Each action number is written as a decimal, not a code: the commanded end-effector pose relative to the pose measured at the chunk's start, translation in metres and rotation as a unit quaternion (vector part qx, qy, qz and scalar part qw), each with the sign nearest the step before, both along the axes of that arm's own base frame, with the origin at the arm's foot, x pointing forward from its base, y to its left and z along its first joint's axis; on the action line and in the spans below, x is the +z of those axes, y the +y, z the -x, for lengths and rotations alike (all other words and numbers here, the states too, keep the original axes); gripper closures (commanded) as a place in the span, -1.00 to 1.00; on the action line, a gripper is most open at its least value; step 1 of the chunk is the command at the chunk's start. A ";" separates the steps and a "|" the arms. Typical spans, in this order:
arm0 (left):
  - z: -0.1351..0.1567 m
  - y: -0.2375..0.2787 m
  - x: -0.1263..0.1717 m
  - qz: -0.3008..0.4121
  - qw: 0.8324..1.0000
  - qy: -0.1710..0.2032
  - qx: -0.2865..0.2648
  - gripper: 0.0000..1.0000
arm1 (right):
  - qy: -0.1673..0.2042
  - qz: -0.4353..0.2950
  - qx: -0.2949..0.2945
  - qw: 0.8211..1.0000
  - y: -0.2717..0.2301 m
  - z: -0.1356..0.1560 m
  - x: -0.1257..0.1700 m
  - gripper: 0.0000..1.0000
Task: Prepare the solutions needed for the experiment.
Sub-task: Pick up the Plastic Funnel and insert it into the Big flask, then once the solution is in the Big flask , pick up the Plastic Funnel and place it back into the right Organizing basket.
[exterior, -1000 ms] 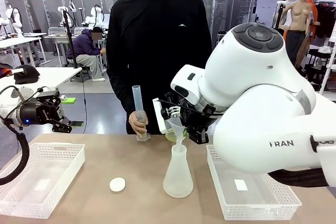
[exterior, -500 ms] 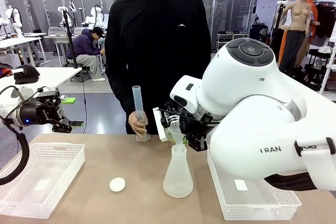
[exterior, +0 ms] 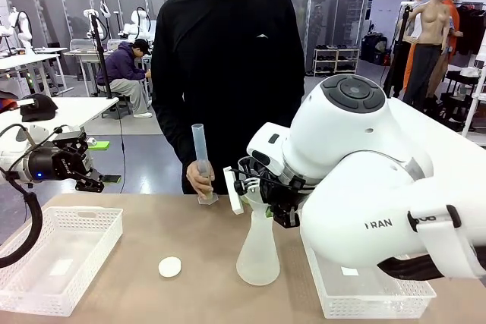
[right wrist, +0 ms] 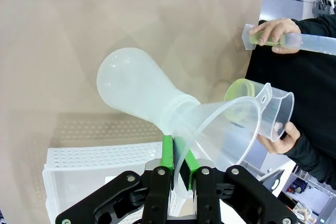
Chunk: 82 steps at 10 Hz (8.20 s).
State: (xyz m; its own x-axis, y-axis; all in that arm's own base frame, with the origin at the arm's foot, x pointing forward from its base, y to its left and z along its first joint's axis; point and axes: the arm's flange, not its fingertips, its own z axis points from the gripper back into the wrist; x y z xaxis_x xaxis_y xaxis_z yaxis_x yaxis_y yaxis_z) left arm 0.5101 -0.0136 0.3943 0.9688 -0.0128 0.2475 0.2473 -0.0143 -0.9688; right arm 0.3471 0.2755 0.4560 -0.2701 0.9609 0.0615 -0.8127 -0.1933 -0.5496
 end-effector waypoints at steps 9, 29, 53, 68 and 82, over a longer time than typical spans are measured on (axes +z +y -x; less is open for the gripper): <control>0.001 0.000 0.001 0.004 1.000 -0.001 -0.003 -1.00 | -0.004 -0.005 -0.002 1.000 0.005 0.013 0.002 0.08; 0.001 0.000 0.001 0.004 1.000 -0.001 -0.003 -1.00 | -0.018 -0.055 -0.015 0.998 0.010 0.006 0.025 -0.35; 0.001 0.000 0.001 0.004 1.000 -0.001 -0.003 -1.00 | 0.465 -0.473 -0.365 0.654 -0.251 -0.062 0.034 -0.35; 0.001 0.000 0.001 0.004 1.000 -0.001 -0.003 -1.00 | 0.658 -0.521 -0.418 0.348 -0.283 -0.091 -0.078 -0.35; 0.001 0.000 0.001 0.004 1.000 -0.001 -0.003 -1.00 | 0.658 -0.521 -0.418 0.348 -0.283 -0.091 -0.078 -0.35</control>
State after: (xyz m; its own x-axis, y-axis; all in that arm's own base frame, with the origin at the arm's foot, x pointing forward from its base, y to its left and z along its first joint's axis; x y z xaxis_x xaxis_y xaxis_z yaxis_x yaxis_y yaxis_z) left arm 0.5101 -0.0134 0.3944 0.9688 -0.0125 0.2476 0.2474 -0.0144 -0.9688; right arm 0.4401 -0.0078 0.3793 0.9969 -0.0675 0.0398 -0.0289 0.1556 0.9874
